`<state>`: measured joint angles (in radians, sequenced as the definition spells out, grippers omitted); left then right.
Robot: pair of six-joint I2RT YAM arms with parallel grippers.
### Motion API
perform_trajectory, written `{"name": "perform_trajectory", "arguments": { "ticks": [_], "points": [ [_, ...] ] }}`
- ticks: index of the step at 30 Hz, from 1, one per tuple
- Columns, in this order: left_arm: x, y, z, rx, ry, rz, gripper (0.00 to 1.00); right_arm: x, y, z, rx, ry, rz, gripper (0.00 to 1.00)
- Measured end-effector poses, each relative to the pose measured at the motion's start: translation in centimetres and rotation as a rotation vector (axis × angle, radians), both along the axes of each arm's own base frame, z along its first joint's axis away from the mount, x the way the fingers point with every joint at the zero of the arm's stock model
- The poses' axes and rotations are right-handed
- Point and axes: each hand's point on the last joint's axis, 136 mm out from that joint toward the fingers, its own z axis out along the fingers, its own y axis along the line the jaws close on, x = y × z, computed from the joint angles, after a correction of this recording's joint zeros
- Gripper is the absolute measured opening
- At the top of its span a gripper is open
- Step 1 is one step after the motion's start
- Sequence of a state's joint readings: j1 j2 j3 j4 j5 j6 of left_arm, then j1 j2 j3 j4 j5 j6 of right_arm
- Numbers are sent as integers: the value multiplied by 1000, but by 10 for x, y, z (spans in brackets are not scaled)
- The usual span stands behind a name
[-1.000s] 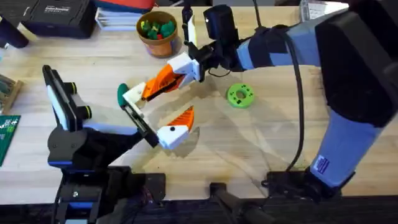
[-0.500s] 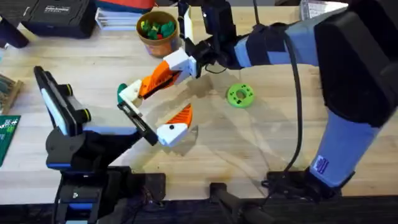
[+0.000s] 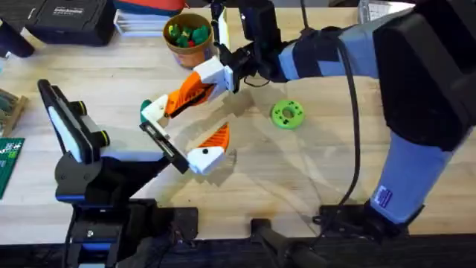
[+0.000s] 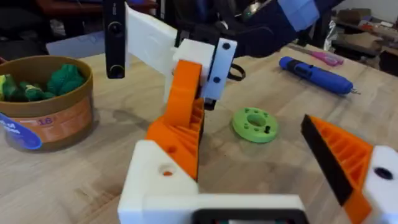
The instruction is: Pick up the gripper from the table and insert it into the empty holder that is missing its gripper. Then pick up a screw, insert it into the mounting hole, and use the screwdriver to tighten it. Finally, clean up the table by picking up the vegetable and placing it into the bucket.
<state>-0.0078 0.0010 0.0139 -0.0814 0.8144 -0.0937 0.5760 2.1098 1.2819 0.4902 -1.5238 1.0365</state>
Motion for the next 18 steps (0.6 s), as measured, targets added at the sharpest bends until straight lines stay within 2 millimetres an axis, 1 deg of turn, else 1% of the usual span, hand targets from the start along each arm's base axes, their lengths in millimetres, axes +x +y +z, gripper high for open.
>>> {"name": "perform_trajectory", "arguments": {
  "ticks": [13,16,18],
  "points": [
    [-4,-4,0,6,-8,-33,986,11,-9,0,-4,7,-30,8],
    [-6,-6,0,6,-9,-50,986,19,-14,0,-5,9,-50,8],
    [-7,-7,0,7,-10,-54,986,28,-22,0,-5,9,-76,8]
  ]
}}
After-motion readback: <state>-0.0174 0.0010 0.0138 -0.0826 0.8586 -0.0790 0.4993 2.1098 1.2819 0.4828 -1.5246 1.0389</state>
